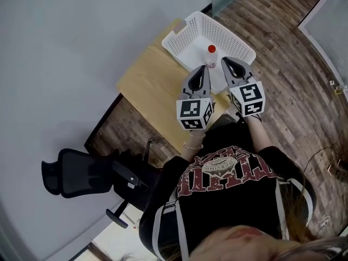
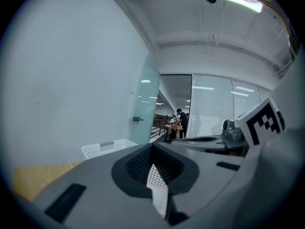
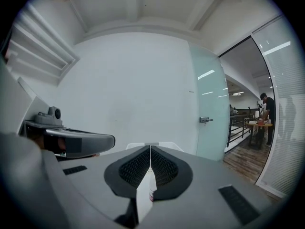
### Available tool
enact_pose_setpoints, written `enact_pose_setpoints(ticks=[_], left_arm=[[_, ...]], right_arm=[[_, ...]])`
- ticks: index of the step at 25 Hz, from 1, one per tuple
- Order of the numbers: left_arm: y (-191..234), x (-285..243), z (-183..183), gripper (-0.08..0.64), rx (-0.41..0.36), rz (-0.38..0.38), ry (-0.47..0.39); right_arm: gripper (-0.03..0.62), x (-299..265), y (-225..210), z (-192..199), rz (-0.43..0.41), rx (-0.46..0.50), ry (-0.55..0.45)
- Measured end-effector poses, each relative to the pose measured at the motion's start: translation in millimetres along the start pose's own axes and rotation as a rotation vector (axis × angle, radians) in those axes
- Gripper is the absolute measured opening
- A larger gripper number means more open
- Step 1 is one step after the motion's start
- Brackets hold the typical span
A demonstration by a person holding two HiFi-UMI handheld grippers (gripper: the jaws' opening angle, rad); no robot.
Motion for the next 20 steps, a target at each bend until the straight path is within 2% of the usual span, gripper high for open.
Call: enact_pose_setpoints(ticks=[20], left_arm=[[17.0,-41.5,16.9,0.048,0.063,-0.117,0.040]], right_arm=[[0.020,-49.7,-33.7,21.6,-0.126,0.023,0.111]])
Point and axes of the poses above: the fingertips, and each gripper's own axes: x backward along the fingers, y to its left, z out of its underside, the point moved 6 cm from there along x, backward along the fingers, and after that the axes turned 7 degrees about x, right-handed, at the moved point
